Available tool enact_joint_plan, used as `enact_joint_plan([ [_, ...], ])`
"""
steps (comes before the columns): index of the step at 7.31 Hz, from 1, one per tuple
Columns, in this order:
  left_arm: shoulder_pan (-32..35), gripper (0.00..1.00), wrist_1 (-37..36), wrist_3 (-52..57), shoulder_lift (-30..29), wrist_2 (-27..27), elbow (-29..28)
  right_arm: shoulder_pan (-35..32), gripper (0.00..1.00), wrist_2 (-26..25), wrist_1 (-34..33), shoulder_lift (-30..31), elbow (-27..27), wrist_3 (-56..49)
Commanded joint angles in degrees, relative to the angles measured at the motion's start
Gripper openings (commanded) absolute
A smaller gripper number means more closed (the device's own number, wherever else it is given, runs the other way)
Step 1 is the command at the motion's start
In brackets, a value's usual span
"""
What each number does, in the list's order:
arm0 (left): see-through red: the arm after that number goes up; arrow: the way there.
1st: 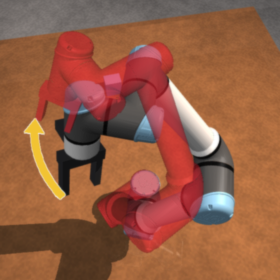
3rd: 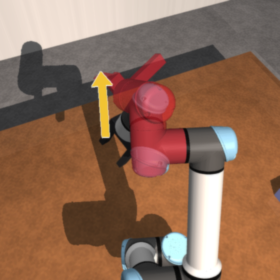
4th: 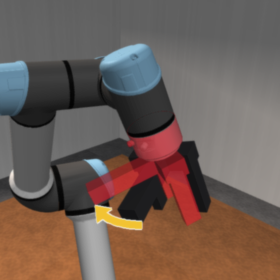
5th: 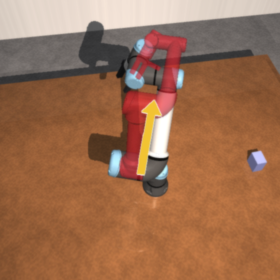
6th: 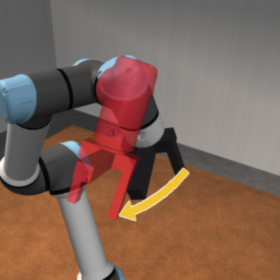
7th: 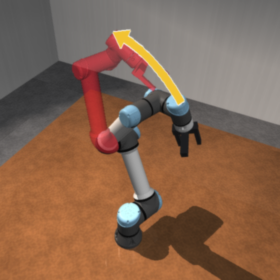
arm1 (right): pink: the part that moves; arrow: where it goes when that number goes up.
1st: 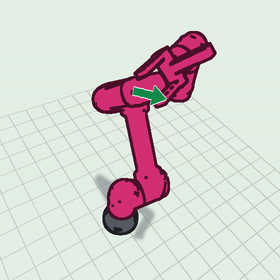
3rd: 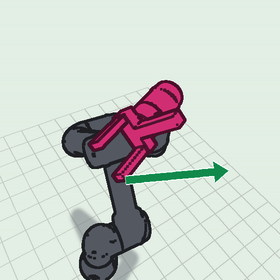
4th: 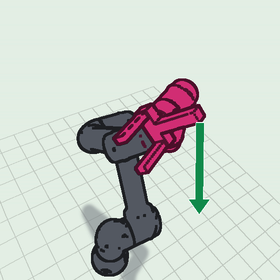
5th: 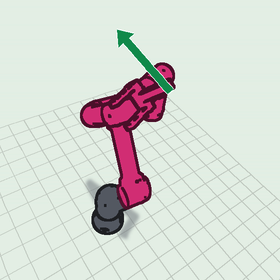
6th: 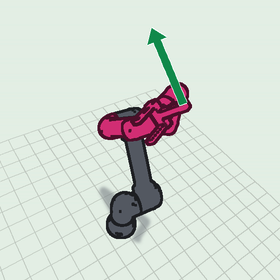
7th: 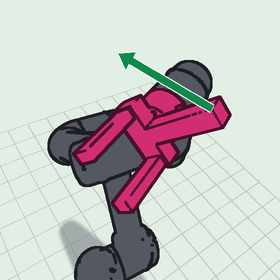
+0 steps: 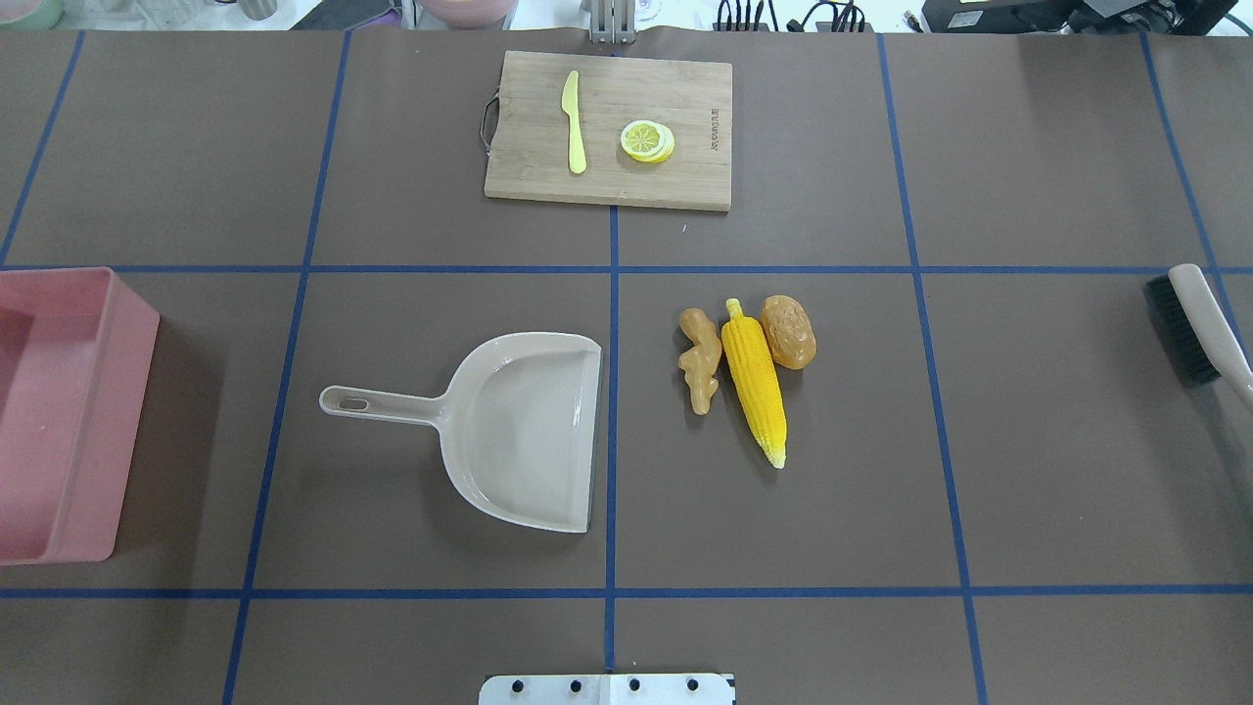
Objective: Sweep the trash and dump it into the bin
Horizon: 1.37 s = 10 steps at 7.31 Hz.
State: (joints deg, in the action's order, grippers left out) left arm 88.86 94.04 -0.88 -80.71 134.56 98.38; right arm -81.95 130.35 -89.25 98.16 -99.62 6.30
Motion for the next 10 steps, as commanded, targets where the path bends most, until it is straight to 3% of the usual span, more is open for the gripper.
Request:
enact_joint_plan([
  [1,0.0,0.99,0.0,0.1,0.0,0.0,-0.1,2.6,1.00,0.0,0.3,1.6,0.2,0.2],
  [3,0.0,0.99,0.0,0.1,-0.1,0.0,-0.4,3.7,0.99,3.1,3.6,3.9,0.2,1.9],
  [5,0.0,0.99,0.0,-0.1,-0.6,0.0,-0.3,6.6,0.99,3.0,10.3,6.2,0.3,7.1],
  [8,0.0,0.99,-0.1,-0.1,-0.9,0.2,0.0,10.1,0.96,2.8,10.8,6.7,1.4,6.5],
  [10,-0.1,0.99,-0.5,-0.1,-1.6,-0.1,0.1,13.5,0.89,2.5,10.8,6.0,3.1,6.7],
])
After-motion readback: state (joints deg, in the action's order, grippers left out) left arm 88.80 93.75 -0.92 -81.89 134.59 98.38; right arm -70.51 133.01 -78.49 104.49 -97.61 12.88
